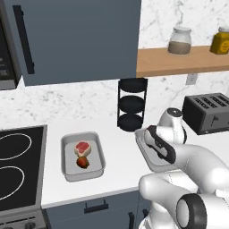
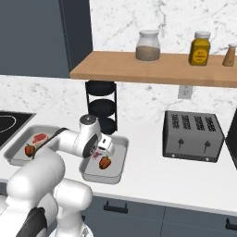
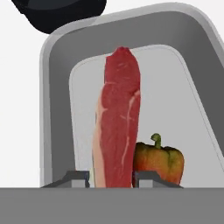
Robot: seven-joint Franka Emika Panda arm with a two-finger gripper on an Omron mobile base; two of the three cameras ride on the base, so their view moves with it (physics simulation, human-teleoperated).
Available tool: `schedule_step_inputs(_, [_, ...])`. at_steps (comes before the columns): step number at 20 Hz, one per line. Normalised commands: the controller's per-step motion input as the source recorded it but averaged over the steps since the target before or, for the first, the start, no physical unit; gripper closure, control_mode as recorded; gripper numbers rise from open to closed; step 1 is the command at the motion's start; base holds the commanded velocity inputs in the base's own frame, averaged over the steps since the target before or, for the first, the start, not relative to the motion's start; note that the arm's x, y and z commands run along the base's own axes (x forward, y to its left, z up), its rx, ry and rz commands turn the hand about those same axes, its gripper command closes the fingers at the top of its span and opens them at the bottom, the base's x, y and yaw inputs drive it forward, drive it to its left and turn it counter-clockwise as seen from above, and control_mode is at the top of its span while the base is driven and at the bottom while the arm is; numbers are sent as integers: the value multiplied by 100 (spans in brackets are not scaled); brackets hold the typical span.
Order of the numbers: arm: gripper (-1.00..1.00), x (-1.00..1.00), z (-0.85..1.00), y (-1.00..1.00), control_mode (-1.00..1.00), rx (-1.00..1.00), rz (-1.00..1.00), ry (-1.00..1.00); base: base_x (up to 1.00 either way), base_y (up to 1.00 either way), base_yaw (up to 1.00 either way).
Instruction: Place one bell pepper and one steak in each tupperware on the nearby counter, to pack two identical lunches.
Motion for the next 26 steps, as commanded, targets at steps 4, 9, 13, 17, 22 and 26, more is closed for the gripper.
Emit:
schedule_step_inputs(4, [-100, 0, 0, 3, -100, 0, 0, 0, 0, 0, 0])
schedule_step_inputs(9, [-100, -7, 32, 44, -100, -12, 2, -3, 0, 0, 0])
schedule_step_inputs(13, [-100, -41, 51, 93, -100, -28, 13, -11, 0, 0, 0])
schedule_step_inputs(17, [-100, -52, 55, 87, -100, -19, 14, -7, 0, 0, 0])
schedule_step_inputs(22, [-100, -73, 44, 3, -100, 0, 1, -10, 0, 0, 0])
schedule_step_inputs(26, [-100, -51, 26, 0, -100, 2, 3, -4, 0, 0, 0])
